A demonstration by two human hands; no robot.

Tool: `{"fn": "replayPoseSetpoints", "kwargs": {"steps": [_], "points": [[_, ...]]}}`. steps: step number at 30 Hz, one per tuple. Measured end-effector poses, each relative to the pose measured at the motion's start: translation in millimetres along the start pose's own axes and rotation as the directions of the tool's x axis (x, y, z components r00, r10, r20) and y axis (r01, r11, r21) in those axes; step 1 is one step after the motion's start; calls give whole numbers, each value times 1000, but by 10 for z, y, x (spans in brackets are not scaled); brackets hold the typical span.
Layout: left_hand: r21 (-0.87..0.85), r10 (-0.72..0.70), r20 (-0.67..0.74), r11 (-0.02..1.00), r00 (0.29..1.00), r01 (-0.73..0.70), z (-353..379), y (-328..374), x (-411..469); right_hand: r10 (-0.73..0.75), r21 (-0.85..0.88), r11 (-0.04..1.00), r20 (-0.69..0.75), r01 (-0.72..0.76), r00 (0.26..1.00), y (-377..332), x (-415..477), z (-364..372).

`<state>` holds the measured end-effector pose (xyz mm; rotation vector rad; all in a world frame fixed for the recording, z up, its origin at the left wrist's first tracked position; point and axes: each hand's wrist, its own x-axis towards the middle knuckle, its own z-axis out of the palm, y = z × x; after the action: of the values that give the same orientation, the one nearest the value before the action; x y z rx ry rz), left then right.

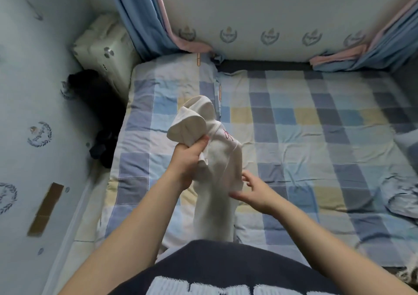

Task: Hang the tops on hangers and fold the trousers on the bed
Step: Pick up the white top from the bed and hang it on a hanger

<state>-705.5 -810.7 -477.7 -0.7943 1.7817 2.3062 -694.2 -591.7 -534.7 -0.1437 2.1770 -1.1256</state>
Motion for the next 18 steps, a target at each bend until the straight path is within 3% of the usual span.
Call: {"fn": "replayPoseSetpoints", "kwargs": {"steps": [4, 9, 13, 18], "points": [[-12, -16, 54, 1000, 998, 17, 159, 155, 30, -5, -85, 996, -198, -12, 980, 103, 93, -83], [-134, -113, 142, 982, 983, 132, 291, 280, 18, -51, 109, 992, -82, 60, 995, -139, 94, -151], [-158, -259, 249, 940, 933, 303, 319, 399, -19, -125, -57, 992, -186, 116, 975, -291, 154, -9], [-174, -205, 200, 955, 958, 240, 235, 559, -6, -192, -165, 977, -380, 138, 905, -249, 201, 14]]}}
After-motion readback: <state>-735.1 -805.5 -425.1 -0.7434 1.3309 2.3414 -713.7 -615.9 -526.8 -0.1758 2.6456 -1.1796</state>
